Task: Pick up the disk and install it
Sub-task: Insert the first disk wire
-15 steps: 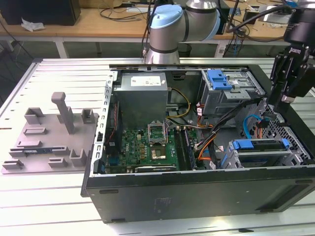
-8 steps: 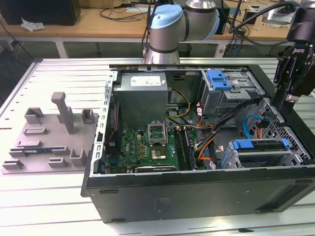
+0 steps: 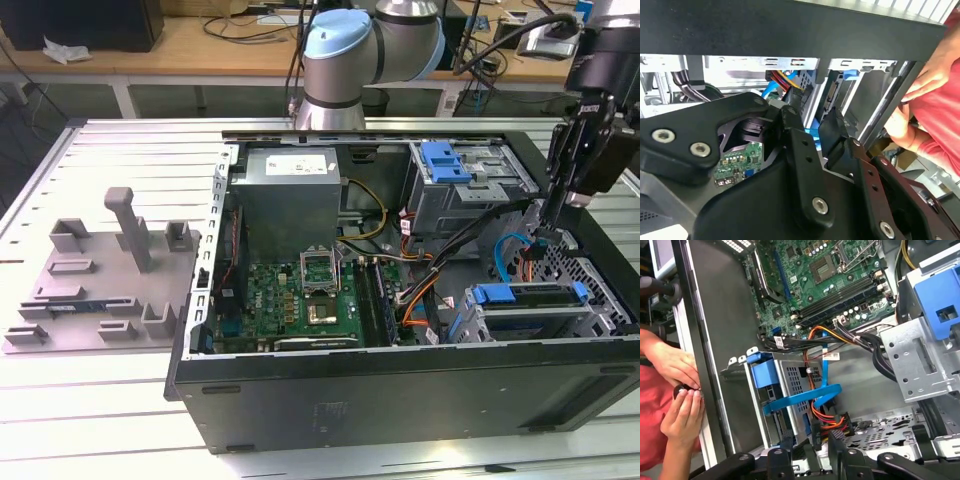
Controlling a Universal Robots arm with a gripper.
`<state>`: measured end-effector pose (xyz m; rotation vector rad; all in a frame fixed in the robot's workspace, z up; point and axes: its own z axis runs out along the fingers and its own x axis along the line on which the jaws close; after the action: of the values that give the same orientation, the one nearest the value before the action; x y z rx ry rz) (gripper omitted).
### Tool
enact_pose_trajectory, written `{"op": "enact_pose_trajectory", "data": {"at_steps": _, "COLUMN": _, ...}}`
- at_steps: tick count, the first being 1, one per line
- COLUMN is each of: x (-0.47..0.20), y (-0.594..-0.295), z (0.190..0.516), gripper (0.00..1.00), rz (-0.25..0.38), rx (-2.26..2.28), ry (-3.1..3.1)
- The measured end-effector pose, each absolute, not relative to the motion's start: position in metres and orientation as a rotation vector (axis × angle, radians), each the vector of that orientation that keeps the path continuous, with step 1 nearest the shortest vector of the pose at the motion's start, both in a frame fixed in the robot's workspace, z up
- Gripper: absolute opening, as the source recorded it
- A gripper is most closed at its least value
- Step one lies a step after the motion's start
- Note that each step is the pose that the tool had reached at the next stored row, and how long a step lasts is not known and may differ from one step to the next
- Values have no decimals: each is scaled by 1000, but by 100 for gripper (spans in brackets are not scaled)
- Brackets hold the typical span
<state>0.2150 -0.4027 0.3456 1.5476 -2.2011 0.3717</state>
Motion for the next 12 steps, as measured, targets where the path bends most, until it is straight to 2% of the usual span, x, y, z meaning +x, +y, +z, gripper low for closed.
{"op": "enact_pose_trajectory", "data": {"at_steps": 12, "x": 215, "y": -397, "z": 331, "gripper": 42, "rz": 382, "rx": 1556, "ry": -2188}}
